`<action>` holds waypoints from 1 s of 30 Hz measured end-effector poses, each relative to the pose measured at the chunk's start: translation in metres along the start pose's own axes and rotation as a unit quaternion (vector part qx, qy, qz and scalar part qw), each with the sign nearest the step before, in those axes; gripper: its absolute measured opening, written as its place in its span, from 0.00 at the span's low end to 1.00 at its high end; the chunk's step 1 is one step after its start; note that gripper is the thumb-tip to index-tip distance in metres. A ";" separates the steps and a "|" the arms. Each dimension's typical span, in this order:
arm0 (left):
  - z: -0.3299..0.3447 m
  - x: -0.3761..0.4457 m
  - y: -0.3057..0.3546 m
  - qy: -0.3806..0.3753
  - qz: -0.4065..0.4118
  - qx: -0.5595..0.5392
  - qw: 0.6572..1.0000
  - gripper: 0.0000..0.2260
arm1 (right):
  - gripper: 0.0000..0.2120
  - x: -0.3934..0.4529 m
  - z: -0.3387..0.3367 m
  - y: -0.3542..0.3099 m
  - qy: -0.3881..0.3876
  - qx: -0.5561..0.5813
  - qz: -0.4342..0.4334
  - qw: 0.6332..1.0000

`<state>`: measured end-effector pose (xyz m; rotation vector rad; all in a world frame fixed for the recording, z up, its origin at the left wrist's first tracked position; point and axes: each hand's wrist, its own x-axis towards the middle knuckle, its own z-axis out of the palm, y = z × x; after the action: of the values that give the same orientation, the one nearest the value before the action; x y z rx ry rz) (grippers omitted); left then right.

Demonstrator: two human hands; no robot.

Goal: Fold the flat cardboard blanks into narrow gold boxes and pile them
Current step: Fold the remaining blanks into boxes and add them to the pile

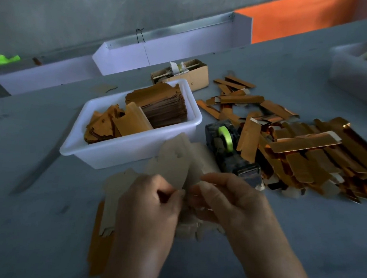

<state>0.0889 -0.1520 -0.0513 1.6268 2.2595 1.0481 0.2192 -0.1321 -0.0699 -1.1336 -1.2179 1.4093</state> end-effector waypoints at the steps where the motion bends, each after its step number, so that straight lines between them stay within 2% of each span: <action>1: 0.002 -0.005 0.005 0.002 0.027 0.010 1.000 0.10 | 0.12 0.002 0.004 0.001 -0.007 -0.023 0.002 1.000; 3: 0.007 -0.012 0.012 -0.014 0.058 0.000 0.998 0.09 | 0.11 0.006 0.010 0.001 -0.009 -0.039 0.012 0.999; 6: 0.011 -0.014 0.013 -0.067 0.046 -0.055 0.995 0.06 | 0.06 0.012 0.010 0.005 0.015 -0.010 0.040 0.999; 7: 0.009 -0.013 0.011 -0.060 0.032 -0.075 0.995 0.05 | 0.06 0.014 0.007 0.007 0.019 -0.001 0.047 0.999; 9: 0.006 -0.009 0.008 0.007 0.011 -0.085 0.996 0.04 | 0.06 0.016 0.002 0.009 0.015 0.025 0.055 0.998; 11: 0.003 -0.003 0.005 0.056 0.000 -0.039 0.998 0.18 | 0.06 0.016 -0.001 0.011 0.007 0.042 0.058 0.997; 13: 0.003 0.002 0.003 0.006 -0.076 -0.081 0.994 0.28 | 0.06 0.015 -0.003 0.012 -0.003 0.047 0.054 0.997; 15: 0.003 0.007 0.001 -0.062 -0.144 -0.182 0.971 0.24 | 0.06 0.017 -0.003 0.014 -0.005 0.043 0.046 0.998; 16: 0.004 0.008 -0.002 -0.076 -0.155 -0.196 0.965 0.21 | 0.06 0.017 -0.004 0.015 -0.002 0.038 0.043 0.998; 20: 0.008 0.008 -0.004 -0.092 -0.183 -0.242 0.948 0.12 | 0.04 0.018 -0.004 0.017 0.004 0.017 0.035 0.999; 26: 0.012 0.010 -0.005 -0.099 -0.156 -0.265 0.946 0.07 | 0.02 0.016 -0.005 0.018 0.062 -0.110 -0.034 0.991; 30: 0.014 0.010 -0.005 -0.105 -0.140 -0.274 0.946 0.06 | 0.05 0.014 -0.010 0.013 0.034 -0.129 -0.038 0.990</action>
<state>0.0880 -0.1384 -0.0623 1.0936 1.7749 1.2144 0.2258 -0.1182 -0.0847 -1.2854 -1.4083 1.1700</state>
